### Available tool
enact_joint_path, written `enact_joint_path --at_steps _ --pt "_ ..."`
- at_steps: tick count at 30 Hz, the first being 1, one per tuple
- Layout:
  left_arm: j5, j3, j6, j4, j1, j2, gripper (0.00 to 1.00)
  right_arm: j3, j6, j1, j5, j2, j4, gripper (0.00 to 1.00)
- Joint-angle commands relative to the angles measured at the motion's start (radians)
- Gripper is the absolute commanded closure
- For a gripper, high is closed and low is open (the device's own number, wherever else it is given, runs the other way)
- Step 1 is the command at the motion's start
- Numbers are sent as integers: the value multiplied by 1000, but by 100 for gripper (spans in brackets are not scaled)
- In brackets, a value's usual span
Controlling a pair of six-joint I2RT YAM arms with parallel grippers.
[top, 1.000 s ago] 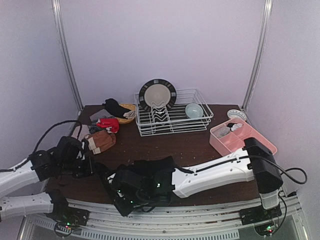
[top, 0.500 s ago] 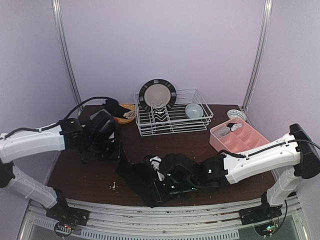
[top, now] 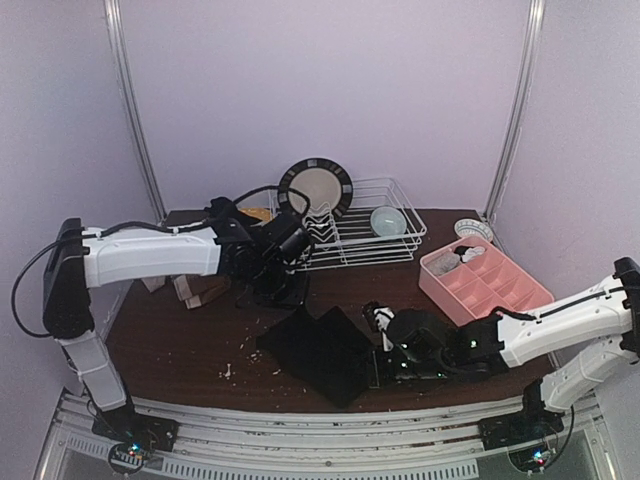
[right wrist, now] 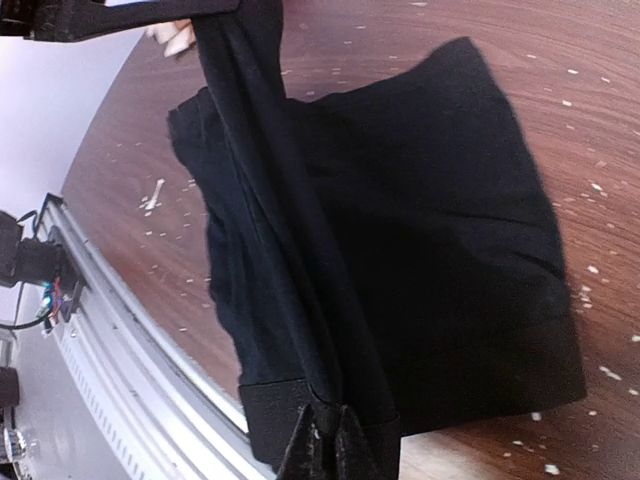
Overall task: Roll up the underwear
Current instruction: Fold the underwear at the center of the board.
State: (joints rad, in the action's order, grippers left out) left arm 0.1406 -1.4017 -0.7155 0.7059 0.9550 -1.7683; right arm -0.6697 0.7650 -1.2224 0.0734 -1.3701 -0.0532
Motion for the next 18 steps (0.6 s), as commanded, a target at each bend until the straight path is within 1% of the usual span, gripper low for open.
enact_joint_path --at_steps 1,6,11,17,18 --pt "19 -106 34 -2 1 -75 100 67 37 22 59 33 3 100" --pt "38 -195 43 3 1 -166 100 111 51 67 97 31 -2 100" --pt "15 -300 56 6 1 -267 100 123 44 98 92 3 -14 100" --pt "16 -347 60 12 -1 -348 100 110 43 123 77 -43 -18 100" --pt "18 -348 61 15 -2 -353 100 102 42 125 76 -51 -8 94"
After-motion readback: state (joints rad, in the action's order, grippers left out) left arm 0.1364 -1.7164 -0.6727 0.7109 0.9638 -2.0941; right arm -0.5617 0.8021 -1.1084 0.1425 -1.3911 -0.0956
